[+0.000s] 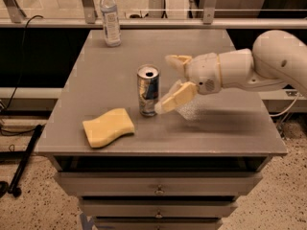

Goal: Move redbull can near sponge

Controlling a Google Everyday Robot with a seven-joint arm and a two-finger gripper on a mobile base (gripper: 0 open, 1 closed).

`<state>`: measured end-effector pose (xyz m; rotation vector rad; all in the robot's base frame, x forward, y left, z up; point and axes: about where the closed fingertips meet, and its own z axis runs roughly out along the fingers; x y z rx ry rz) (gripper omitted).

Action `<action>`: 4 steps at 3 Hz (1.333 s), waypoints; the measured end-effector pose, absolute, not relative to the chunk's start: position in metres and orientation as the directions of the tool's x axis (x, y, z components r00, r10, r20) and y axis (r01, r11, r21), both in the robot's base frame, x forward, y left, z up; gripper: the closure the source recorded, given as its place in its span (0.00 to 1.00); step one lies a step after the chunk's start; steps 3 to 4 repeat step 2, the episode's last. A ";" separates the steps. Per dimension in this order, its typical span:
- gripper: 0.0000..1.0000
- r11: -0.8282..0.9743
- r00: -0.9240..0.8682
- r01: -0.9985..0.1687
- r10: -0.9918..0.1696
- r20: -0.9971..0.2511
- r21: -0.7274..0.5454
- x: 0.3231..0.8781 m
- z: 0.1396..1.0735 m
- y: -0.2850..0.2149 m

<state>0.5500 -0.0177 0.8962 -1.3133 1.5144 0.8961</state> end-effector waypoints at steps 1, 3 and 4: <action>0.00 0.253 0.040 -0.953 -0.433 -0.901 -0.164 0.579 0.929 -0.087; 0.00 0.283 0.066 -0.937 -0.436 -0.898 -0.206 0.589 0.949 -0.103; 0.00 0.283 0.066 -0.937 -0.436 -0.898 -0.206 0.589 0.949 -0.103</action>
Offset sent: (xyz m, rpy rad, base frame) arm 0.0254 -0.0611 0.0280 -0.1053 -0.0903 -0.0868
